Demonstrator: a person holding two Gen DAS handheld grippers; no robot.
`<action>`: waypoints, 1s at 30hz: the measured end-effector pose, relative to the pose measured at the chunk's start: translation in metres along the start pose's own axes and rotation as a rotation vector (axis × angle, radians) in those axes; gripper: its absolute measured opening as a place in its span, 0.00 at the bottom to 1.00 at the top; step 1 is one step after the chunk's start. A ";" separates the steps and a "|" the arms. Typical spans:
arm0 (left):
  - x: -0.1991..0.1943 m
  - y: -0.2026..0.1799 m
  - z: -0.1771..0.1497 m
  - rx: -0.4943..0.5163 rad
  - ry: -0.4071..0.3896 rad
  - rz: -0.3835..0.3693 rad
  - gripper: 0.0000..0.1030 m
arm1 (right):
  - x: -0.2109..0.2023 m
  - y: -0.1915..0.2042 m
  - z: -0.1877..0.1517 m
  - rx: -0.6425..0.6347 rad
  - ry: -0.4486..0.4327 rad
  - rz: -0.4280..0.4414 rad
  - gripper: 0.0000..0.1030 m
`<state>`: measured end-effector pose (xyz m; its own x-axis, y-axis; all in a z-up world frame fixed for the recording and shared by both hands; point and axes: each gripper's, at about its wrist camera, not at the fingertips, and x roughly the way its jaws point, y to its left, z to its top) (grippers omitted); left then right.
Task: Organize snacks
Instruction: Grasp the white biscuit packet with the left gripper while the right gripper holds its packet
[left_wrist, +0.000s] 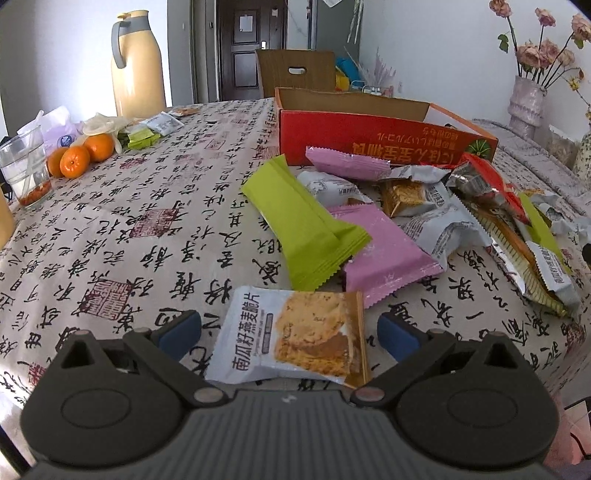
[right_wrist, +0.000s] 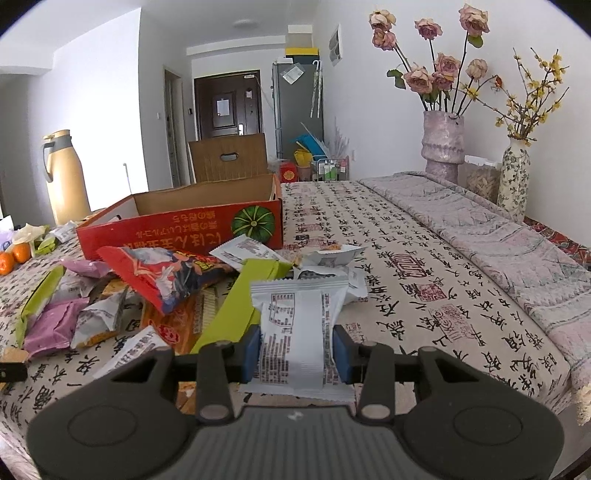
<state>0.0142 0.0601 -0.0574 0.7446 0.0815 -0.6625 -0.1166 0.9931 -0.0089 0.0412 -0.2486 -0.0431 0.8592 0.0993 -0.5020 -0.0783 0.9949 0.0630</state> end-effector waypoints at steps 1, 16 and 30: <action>0.000 0.000 0.000 -0.001 -0.003 0.000 0.99 | -0.001 0.001 0.000 -0.002 0.000 0.000 0.39; -0.014 -0.005 -0.005 0.015 -0.044 -0.004 0.60 | -0.009 0.006 -0.002 -0.016 -0.002 0.011 0.39; -0.032 -0.009 0.012 0.023 -0.116 -0.018 0.58 | -0.012 0.009 0.005 -0.026 -0.024 0.033 0.39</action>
<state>-0.0006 0.0495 -0.0270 0.8179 0.0713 -0.5709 -0.0883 0.9961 -0.0021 0.0330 -0.2408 -0.0321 0.8676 0.1318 -0.4794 -0.1191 0.9912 0.0568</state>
